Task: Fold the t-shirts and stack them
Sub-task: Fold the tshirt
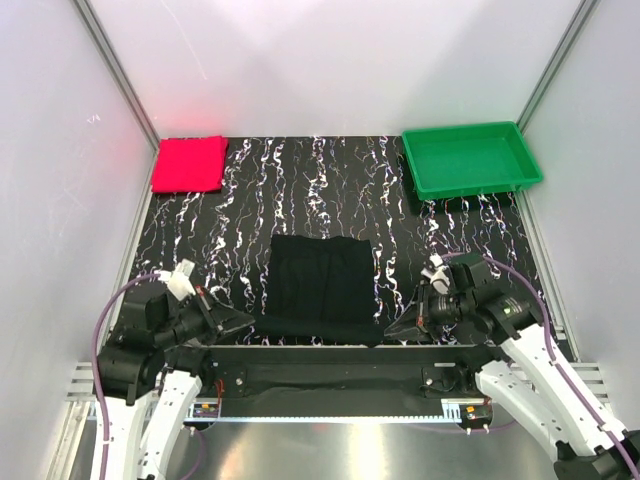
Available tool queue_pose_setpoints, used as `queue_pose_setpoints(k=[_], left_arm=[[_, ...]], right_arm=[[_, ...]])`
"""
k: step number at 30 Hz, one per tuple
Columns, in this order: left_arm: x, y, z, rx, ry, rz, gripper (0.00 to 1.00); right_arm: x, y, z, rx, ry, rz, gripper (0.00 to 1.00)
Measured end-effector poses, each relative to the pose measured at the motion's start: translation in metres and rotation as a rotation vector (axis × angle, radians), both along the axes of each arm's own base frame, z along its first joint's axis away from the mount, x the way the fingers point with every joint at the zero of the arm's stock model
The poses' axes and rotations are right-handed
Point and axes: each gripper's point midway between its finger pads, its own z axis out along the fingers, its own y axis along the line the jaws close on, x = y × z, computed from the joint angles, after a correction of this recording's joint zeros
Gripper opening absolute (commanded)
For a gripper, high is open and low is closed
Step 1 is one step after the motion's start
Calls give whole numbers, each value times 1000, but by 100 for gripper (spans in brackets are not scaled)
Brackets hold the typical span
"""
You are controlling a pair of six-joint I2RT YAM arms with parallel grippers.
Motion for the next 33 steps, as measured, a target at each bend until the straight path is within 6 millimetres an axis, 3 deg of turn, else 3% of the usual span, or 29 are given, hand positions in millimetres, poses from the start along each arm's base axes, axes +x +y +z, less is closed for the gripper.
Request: queue_pose_setpoints(k=[4, 8, 15, 24, 33], left_arm=[[0, 1, -6, 7, 35, 5, 0], [15, 1, -11, 15, 79, 34, 0], [70, 2, -21, 53, 151, 106, 0], [137, 3, -38, 129, 209, 136, 0], [194, 2, -61, 190, 258, 129, 0]], right_arm=[[9, 1, 7, -40, 24, -5, 0], [40, 8, 16, -108, 3, 5, 0], [99, 24, 11, -185, -7, 57, 0], [163, 11, -6, -159, 50, 33, 0], [218, 14, -25, -127, 75, 64, 2]])
